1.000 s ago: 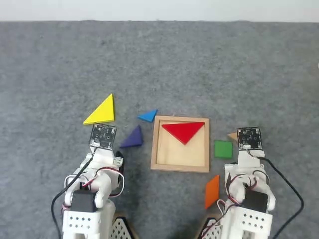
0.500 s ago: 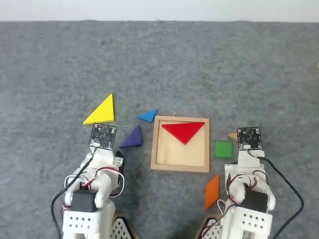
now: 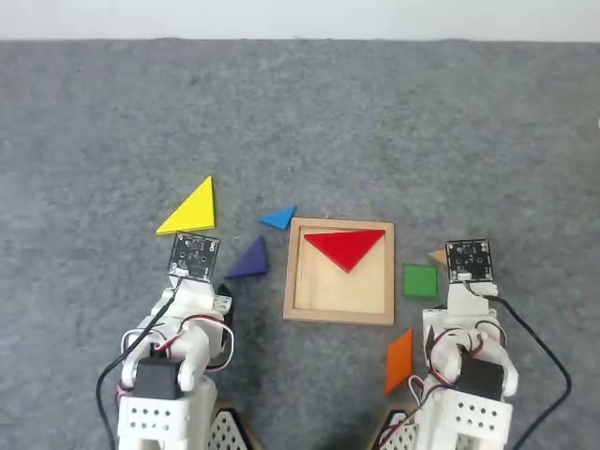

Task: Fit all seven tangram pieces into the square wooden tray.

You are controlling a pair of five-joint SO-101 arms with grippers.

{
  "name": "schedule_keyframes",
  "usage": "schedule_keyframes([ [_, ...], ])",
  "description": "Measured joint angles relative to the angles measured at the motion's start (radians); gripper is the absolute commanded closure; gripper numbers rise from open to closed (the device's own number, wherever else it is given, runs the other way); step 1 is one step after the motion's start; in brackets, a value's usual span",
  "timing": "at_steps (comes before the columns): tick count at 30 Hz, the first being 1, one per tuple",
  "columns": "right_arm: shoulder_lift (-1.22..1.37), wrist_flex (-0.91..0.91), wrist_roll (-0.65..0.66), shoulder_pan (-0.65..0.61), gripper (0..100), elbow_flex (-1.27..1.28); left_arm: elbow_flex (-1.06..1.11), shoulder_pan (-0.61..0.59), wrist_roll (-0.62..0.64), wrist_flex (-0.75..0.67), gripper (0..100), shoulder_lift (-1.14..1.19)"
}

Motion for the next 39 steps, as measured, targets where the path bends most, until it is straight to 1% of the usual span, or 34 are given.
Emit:
schedule_keyframes([
  [31, 0.000, 0.000, 0.000, 0.000, 93.2, 0.000, 0.000, 0.000, 0.000, 0.000, 92, 0.000],
  [34, 0.000, 0.000, 0.000, 0.000, 93.2, 0.000, 0.000, 0.028, 0.000, -0.008, 92, 0.000],
  [39, 0.000, 0.000, 0.000, 0.000, 93.2, 0.000, 0.000, 0.040, -0.002, -0.028, 92, 0.000],
])
